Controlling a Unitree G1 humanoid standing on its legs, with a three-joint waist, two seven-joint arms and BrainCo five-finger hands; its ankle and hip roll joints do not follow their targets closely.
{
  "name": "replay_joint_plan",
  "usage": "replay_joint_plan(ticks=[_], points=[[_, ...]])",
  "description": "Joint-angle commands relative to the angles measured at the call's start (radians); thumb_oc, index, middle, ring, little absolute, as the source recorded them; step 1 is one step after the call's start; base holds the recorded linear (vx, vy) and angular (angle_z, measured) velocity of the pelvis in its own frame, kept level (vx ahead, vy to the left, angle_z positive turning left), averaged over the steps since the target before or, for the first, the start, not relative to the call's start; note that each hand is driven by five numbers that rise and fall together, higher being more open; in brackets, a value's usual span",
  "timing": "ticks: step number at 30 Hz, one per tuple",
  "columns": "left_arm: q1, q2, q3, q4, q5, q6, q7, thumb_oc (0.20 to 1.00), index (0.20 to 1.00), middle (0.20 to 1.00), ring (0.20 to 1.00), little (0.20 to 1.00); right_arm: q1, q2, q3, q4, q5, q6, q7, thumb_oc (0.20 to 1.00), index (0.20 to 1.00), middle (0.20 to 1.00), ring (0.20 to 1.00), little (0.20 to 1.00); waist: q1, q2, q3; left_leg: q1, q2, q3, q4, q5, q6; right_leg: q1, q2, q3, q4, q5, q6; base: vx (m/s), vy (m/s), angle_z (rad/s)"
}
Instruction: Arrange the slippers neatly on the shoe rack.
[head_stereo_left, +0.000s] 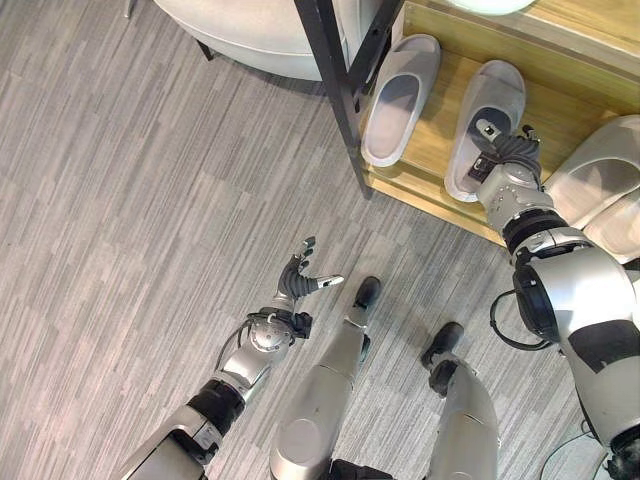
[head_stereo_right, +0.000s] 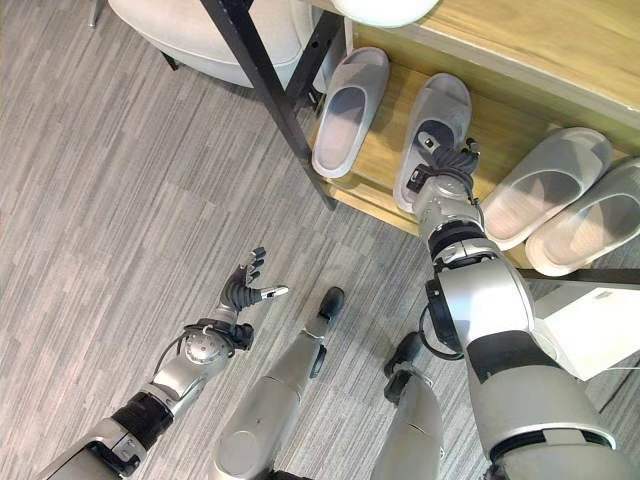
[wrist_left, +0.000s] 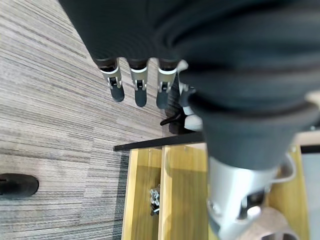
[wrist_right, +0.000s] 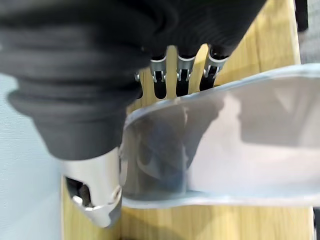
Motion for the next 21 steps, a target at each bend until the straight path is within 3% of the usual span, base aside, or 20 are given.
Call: replay_joint_plan(ticks=[1,9,16,21], points=[[-0.032,0.040,-0.017,-0.044,-0.010,-0.041,-0.013,1.000,1.000,1.000,1.000,1.000,-0.048,-0.060,-0.001,-0.069,0.021,-0.029,0.048,1.000,1.000,1.000,1.000,1.000,0.039,0.006,0.031,-0.031,0.001,0.019,0.136,-0.167,0.028,0.133,-0.052,0.059,-0.065,-0.022,0.074,0.01,-0.007,0.04],[-0.039,0.046,-0.025,-0.048,-0.015,-0.043,-0.025,1.000,1.000,1.000,1.000,1.000,-0.052,-0.106,0.019,-0.056,-0.003,-0.024,0.060,1.000,1.000,1.000,1.000,1.000,0.059,0.010,0.035,-0.042,-0.003,0.006,0.139,-0.164,0.028,0.127,-0.055,0.048,-0.048,-0.032,0.075,0.00,-0.010,0.10],[-0.032,0.052,-0.018,-0.064,-0.016,-0.046,-0.033,1.000,1.000,1.000,1.000,1.000,-0.041,-0.101,0.002,-0.052,0.014,-0.030,0.081,1.000,1.000,1.000,1.000,1.000,0.082,0.033,0.036,-0.052,-0.018,-0.015,0.135,-0.156,0.029,0.124,-0.067,0.025,-0.022,-0.047,0.078,0.01,-0.006,0.09],[-0.027,0.060,-0.013,-0.054,-0.013,-0.048,-0.038,1.000,1.000,1.000,1.000,1.000,-0.034,-0.058,-0.056,-0.063,0.139,-0.064,0.098,1.000,1.000,1.000,1.000,1.000,0.102,0.047,0.030,-0.054,-0.030,-0.028,0.134,-0.154,0.030,0.133,-0.078,0.009,-0.010,-0.055,0.080,0.02,0.002,0.12]])
